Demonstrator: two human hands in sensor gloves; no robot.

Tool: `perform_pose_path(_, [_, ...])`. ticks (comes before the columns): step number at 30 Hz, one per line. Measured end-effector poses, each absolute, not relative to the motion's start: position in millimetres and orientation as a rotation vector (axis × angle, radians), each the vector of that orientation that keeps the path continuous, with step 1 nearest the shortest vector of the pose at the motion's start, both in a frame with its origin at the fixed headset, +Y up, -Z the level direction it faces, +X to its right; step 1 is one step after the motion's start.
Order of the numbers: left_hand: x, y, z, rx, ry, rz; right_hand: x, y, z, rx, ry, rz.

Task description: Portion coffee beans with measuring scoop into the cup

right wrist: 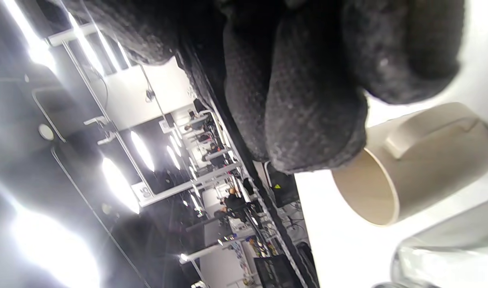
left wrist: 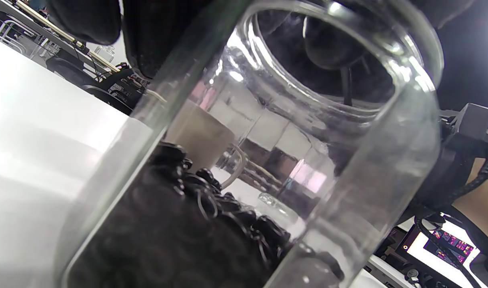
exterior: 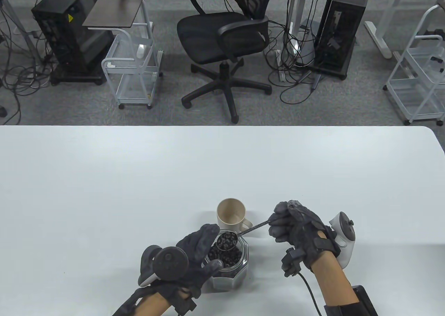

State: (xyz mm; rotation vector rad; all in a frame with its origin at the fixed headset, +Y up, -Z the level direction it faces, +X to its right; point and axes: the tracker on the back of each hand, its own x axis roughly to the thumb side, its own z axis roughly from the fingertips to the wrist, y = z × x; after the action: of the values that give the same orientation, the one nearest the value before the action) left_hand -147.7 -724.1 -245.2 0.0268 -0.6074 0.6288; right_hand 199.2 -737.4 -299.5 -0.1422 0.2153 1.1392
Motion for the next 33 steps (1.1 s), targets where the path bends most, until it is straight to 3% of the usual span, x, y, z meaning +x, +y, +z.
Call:
perform_pose_path(20, [-148, -724, -245, 0.026, -0.608, 0.627, 205, -750, -301, -0.246, 0.058, 1.183])
perform_pose_path(26, [-148, -724, -245, 0.024, -0.608, 0.627, 199, -748, -303, -0.19, 0.029, 1.317])
perform_pose_path(33, [-148, -724, -245, 0.021, -0.608, 0.625, 183, -729, -302, 0.022, -0.046, 1.55])
